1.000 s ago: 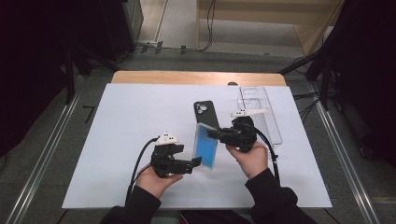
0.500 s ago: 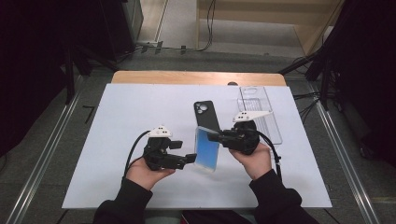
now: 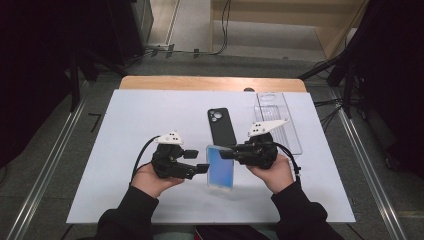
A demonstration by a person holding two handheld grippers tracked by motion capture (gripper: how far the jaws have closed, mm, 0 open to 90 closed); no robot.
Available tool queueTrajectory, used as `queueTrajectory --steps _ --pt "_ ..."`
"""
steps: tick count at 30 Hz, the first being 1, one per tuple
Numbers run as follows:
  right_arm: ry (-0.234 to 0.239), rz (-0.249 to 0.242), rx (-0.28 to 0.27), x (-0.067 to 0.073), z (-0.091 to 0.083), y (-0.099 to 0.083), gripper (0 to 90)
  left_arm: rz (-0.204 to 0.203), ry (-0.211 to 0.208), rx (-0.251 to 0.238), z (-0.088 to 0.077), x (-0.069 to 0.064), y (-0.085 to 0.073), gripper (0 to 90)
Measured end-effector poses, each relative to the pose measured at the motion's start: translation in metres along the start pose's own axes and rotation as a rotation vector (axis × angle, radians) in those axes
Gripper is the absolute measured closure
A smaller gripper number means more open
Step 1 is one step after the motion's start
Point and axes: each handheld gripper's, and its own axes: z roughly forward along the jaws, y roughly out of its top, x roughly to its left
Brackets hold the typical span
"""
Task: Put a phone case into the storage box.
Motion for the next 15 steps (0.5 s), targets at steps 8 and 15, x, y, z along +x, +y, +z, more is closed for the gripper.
queueTrajectory --steps 8,15 --pt "0.067 -0.054 0.011 0.0025 0.0058 -0.0017 76.8 0.065 -0.041 0.004 0.0014 -0.0007 0.0015 30.3" --pt "0.121 -0.093 0.026 0.0056 0.0094 -0.0027 76.8 0.090 -0.081 0.026 0.0030 -0.0019 0.0014 30.4"
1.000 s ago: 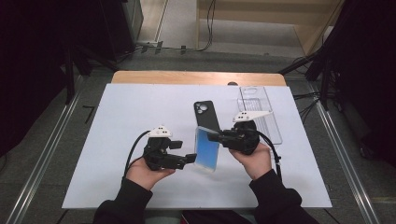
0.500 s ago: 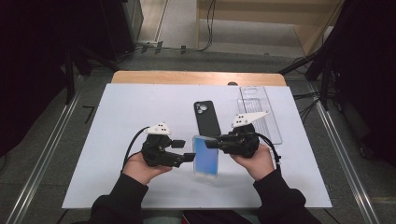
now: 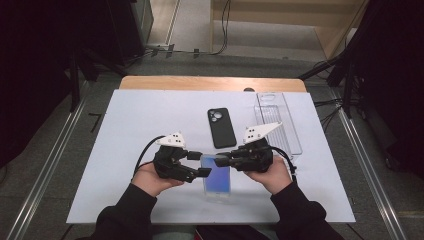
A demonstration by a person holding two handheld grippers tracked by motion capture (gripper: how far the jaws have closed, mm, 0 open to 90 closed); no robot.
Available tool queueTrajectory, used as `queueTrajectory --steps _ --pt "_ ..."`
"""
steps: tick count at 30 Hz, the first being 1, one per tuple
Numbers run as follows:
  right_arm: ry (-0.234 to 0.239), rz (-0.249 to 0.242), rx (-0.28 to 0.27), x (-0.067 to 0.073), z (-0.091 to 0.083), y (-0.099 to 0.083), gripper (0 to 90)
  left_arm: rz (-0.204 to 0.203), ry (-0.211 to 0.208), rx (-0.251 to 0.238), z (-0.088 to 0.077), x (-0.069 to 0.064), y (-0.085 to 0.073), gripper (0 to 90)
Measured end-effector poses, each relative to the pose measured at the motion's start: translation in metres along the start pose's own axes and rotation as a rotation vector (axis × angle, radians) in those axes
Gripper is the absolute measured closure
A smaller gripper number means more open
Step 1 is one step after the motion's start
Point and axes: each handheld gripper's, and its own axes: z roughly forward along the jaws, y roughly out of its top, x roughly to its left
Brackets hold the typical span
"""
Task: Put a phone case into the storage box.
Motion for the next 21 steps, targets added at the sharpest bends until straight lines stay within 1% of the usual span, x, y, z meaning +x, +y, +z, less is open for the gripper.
queueTrajectory --steps 1,2,3,4,6,8,9,10,11,12,13,14,15,16,17,18,19,20,21 --pt "0.000 0.000 0.000 0.0000 0.0000 0.0000 76.8 0.000 0.000 0.000 0.0000 0.0000 0.0000 30.4" --pt "0.009 -0.004 0.003 0.0005 0.0007 0.0001 76.8 0.007 -0.007 0.005 0.0006 -0.0005 0.0001 30.4" --pt "0.022 -0.010 0.006 0.0011 0.0015 0.0002 76.8 0.011 -0.005 0.007 0.0010 -0.0011 0.0001 31.8" --pt "0.040 -0.017 0.001 0.0015 0.0027 0.0003 76.8 0.017 -0.013 0.018 0.0016 -0.0021 0.0004 33.5" --pt "0.044 -0.018 -0.001 0.0015 0.0028 0.0003 76.8 0.018 -0.019 0.018 0.0017 -0.0025 0.0002 38.8" --pt "0.068 -0.018 -0.002 0.0021 0.0026 0.0005 76.8 0.025 -0.055 0.010 0.0001 -0.0026 0.0001 47.2" --pt "0.068 -0.018 -0.002 0.0021 0.0026 0.0005 76.8 0.025 -0.055 0.010 0.0001 -0.0026 0.0001 50.3" --pt "0.089 -0.022 -0.006 0.0020 0.0019 0.0004 76.8 0.023 -0.065 0.008 -0.0009 -0.0025 0.0001 56.4" --pt "0.098 -0.022 -0.008 0.0020 0.0018 0.0004 76.8 0.024 -0.092 0.004 -0.0027 -0.0003 -0.0003 58.3" --pt "0.101 -0.024 -0.009 0.0018 0.0017 0.0004 76.8 0.018 -0.115 0.000 -0.0036 0.0011 -0.0003 62.4" --pt "0.101 -0.024 -0.009 0.0018 0.0017 0.0004 76.8 0.018 -0.115 0.000 -0.0036 0.0011 -0.0003 67.4" --pt "0.104 -0.017 -0.008 0.0010 0.0016 0.0003 76.8 0.017 -0.152 -0.008 -0.0052 0.0029 0.0002 74.7" --pt "0.104 -0.017 -0.008 0.0010 0.0016 0.0003 76.8 0.017 -0.152 -0.008 -0.0052 0.0029 0.0002 77.3" --pt "0.111 -0.011 -0.009 -0.0006 0.0017 -0.0002 76.8 0.029 -0.168 -0.017 -0.0065 0.0032 0.0013 79.5" --pt "0.111 -0.011 -0.009 -0.0006 0.0017 -0.0002 76.8 0.029 -0.168 -0.017 -0.0065 0.0032 0.0013 80.2" --pt "0.132 -0.001 -0.016 -0.0020 0.0006 -0.0007 76.8 0.018 -0.195 -0.022 -0.0072 0.0043 0.0023 80.3" --pt "0.132 -0.001 -0.016 -0.0020 0.0006 -0.0007 76.8 0.018 -0.195 -0.022 -0.0072 0.0043 0.0023 80.4" --pt "0.140 -0.002 -0.023 -0.0023 0.0002 -0.0004 76.8 0.007 -0.218 -0.013 -0.0072 0.0049 0.0033 80.5" --pt "0.140 -0.002 -0.023 -0.0023 0.0002 -0.0004 76.8 0.007 -0.218 -0.013 -0.0072 0.0049 0.0033 80.6"
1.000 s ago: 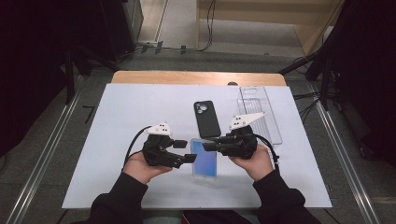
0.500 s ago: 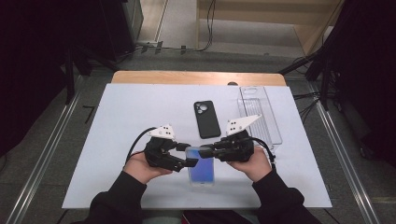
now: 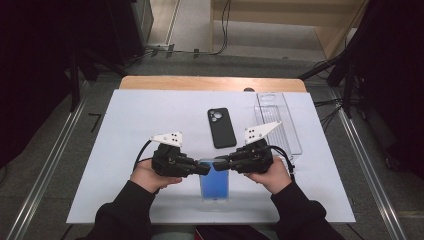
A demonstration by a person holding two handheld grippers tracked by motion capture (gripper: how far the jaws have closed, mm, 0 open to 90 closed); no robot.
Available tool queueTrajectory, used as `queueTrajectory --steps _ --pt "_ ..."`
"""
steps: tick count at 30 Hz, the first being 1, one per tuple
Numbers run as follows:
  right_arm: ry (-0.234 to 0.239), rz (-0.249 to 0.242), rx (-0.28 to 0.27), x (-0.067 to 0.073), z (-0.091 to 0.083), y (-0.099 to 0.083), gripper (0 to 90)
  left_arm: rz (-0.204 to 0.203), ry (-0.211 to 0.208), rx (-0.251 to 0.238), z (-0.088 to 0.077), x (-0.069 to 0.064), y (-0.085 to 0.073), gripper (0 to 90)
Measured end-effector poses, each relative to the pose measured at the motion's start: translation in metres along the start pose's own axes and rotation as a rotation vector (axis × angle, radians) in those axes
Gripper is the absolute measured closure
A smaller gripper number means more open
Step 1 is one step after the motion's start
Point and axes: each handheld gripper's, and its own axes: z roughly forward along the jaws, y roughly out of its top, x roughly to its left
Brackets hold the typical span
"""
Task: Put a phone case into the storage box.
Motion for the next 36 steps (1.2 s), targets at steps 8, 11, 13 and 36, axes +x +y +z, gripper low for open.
queueTrajectory --steps 8,11,13,36 --pt "-0.020 0.010 -0.012 0.005 -0.003 0.002 68.4 -0.026 -0.033 -0.005 -0.004 -0.002 0.003 80.7" --pt "-0.045 0.019 -0.050 0.009 -0.005 0.005 53.5 -0.022 -0.019 -0.016 -0.009 -0.004 0.004 80.9" --pt "-0.056 0.030 -0.057 0.008 -0.006 0.005 51.4 -0.026 -0.008 -0.012 -0.010 -0.003 0.004 80.9" --pt "-0.244 0.077 -0.123 0.002 -0.004 -0.006 0.0 -0.198 0.266 -0.094 -0.026 0.003 0.006 80.4"
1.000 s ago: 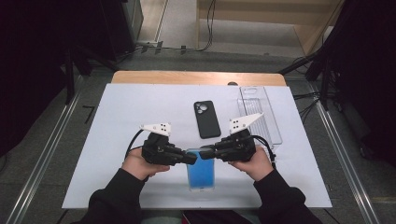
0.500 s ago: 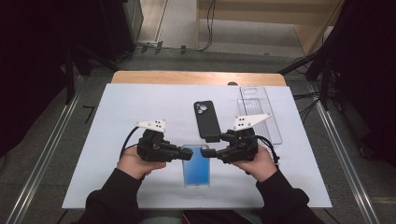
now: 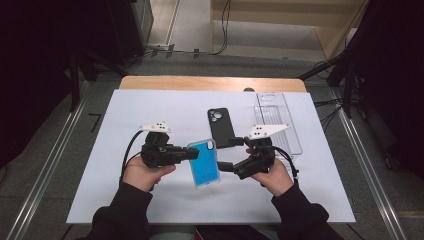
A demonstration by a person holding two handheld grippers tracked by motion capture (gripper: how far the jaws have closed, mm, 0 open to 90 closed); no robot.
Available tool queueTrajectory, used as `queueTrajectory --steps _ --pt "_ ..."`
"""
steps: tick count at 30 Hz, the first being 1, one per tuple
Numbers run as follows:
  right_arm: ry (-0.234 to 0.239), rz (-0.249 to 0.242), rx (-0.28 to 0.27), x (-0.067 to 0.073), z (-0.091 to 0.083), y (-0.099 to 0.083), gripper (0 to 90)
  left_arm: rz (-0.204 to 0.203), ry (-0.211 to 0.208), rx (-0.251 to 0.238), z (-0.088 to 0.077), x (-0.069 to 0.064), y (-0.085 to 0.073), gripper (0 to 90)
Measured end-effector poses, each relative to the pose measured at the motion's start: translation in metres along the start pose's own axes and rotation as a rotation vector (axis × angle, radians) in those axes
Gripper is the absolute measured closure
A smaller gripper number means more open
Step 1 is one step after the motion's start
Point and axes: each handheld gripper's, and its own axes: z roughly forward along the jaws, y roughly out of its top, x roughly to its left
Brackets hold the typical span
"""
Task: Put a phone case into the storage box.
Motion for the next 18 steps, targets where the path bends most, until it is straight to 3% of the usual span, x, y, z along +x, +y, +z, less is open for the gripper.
queueTrajectory --steps 2,5,7,10,13,18 --pt "-0.025 0.003 0.006 0.000 0.001 -0.001 0.0 0.004 0.020 -0.018 -0.001 -0.003 0.001 80.5" --pt "-0.091 -0.013 0.043 0.003 0.006 -0.005 0.0 -0.006 0.083 -0.035 -0.003 -0.007 0.002 80.5" --pt "-0.115 0.007 0.047 0.005 0.009 -0.007 0.0 -0.018 0.118 -0.042 -0.003 -0.008 0.002 80.4" --pt "-0.123 0.032 0.043 0.005 0.012 -0.009 0.0 -0.033 0.130 -0.041 -0.003 -0.009 0.002 80.4" --pt "-0.193 0.052 0.039 0.008 0.019 -0.012 0.0 -0.059 0.155 -0.052 -0.001 -0.010 0.003 80.4" --pt "-0.214 0.072 0.027 0.010 0.021 -0.013 0.0 -0.082 0.182 -0.051 0.000 -0.011 0.002 80.5"
